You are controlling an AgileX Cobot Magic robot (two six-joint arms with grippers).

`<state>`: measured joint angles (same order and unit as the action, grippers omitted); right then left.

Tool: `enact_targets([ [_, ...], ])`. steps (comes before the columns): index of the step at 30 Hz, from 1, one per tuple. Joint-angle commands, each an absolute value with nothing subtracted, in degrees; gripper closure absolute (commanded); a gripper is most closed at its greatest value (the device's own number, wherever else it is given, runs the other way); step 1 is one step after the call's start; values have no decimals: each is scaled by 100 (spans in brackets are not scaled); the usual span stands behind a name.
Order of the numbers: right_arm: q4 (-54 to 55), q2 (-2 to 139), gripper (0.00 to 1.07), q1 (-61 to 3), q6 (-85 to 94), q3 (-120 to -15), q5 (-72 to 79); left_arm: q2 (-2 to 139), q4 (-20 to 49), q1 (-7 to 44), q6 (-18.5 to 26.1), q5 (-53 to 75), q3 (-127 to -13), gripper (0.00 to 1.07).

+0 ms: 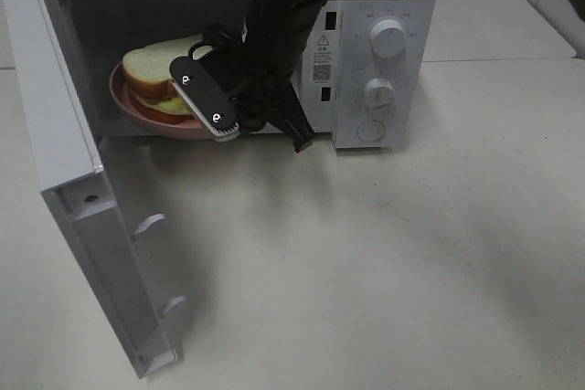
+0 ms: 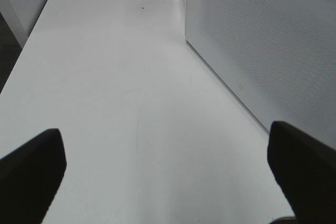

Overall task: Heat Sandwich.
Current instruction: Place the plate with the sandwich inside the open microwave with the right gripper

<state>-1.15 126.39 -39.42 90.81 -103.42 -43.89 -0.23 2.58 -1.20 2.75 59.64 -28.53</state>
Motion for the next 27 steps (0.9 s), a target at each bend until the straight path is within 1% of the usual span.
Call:
enact_targets([
  [1,-252,12771,104,-3936,8852,-10651,-4446,-166,286,-132,241,5947,-2842,5],
  [5,-533,13092,104,-3936,8417,-11207,-4589,-166,286,-132,241,5947,-2842,5],
  [16,-567,13665,104,-3936,7964,-12066,-4710,-166,286,-132,241,5947,-2842,5],
  [20,-510,13917,103,-3873,7609,-12525,-4710,-166,286,-132,241,5947,-2842,5],
  [27,-556,14072,103,-3867,7517,-12743,-4687,-166,286,-132,241,5947,-2842,5],
])
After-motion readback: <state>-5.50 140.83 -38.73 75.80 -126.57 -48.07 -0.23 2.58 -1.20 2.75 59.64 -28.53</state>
